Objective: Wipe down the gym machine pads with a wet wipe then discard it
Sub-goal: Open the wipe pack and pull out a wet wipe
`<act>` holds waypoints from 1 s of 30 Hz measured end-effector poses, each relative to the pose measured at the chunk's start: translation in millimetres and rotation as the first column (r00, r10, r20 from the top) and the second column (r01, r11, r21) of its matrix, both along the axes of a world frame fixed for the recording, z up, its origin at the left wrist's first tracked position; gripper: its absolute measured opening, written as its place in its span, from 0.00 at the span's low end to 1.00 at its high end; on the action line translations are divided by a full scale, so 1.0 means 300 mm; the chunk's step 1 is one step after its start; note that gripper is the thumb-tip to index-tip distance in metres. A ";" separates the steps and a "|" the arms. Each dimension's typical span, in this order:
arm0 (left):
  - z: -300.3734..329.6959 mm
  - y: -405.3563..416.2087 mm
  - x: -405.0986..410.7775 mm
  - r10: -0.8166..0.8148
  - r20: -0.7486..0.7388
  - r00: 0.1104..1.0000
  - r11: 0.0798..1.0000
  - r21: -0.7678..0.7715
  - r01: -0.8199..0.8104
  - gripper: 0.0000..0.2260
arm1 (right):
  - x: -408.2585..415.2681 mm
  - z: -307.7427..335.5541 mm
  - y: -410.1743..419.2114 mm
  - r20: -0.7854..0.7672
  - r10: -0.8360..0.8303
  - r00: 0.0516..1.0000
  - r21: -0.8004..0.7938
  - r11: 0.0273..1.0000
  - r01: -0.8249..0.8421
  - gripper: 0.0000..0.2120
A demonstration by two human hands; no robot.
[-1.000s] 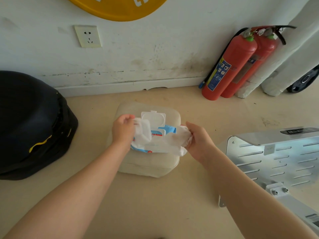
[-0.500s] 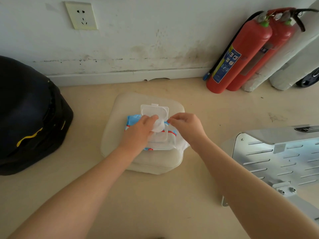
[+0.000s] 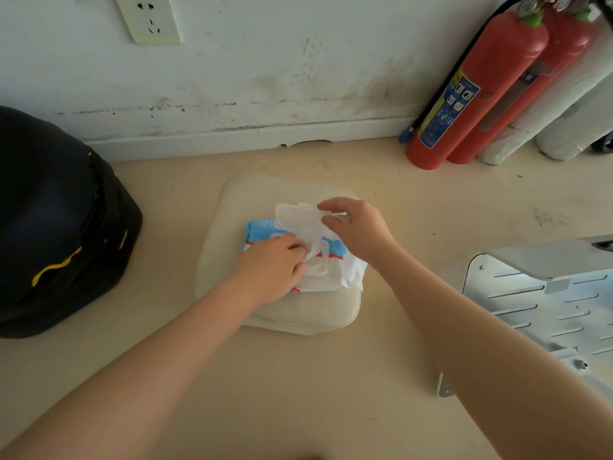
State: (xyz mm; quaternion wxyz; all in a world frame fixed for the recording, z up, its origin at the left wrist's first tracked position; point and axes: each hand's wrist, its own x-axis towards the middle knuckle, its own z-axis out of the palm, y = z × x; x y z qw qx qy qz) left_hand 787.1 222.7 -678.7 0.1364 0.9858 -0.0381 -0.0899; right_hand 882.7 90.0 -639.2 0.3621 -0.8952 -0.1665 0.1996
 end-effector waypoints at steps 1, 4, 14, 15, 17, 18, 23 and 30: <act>-0.001 -0.002 -0.003 -0.010 -0.036 0.999 1.000 0.014 0.010 0.18 | -0.008 0.002 -0.004 0.028 0.005 1.000 0.005 1.000 -0.005 0.11; 0.028 0.004 -0.038 -0.053 0.055 0.997 0.999 -0.009 0.053 0.24 | -0.034 -0.001 -0.014 0.152 0.066 0.986 -0.061 0.996 -0.057 0.07; -0.065 0.063 -0.100 -0.106 0.165 0.981 0.968 0.243 0.064 0.22 | -0.187 -0.077 -0.040 0.241 0.513 0.824 -0.589 0.752 -0.296 0.17; -0.077 0.056 -0.103 -0.102 0.164 0.981 0.965 0.255 0.058 0.22 | -0.193 -0.085 -0.035 0.240 0.527 0.815 -0.621 0.729 -0.289 0.18; -0.082 0.042 -0.092 -0.102 0.170 0.980 0.968 0.243 0.058 0.23 | -0.190 -0.087 -0.020 0.222 0.571 0.791 -0.681 0.671 -0.294 0.17; -0.065 0.031 -0.077 -0.100 0.186 0.977 0.964 0.261 0.049 0.23 | -0.181 -0.078 -0.011 0.198 0.581 0.790 -0.693 0.653 -0.306 0.17; 0.106 0.043 -0.044 -0.015 -0.257 0.966 0.931 0.349 0.107 0.20 | -0.154 0.149 -0.032 -0.014 0.287 0.958 -0.544 0.802 -0.248 0.21; 0.666 -0.040 -0.064 0.112 -0.446 0.888 0.742 -0.557 -0.374 0.12 | -0.150 0.722 -0.114 -0.400 -0.092 0.912 -0.019 0.996 0.092 0.11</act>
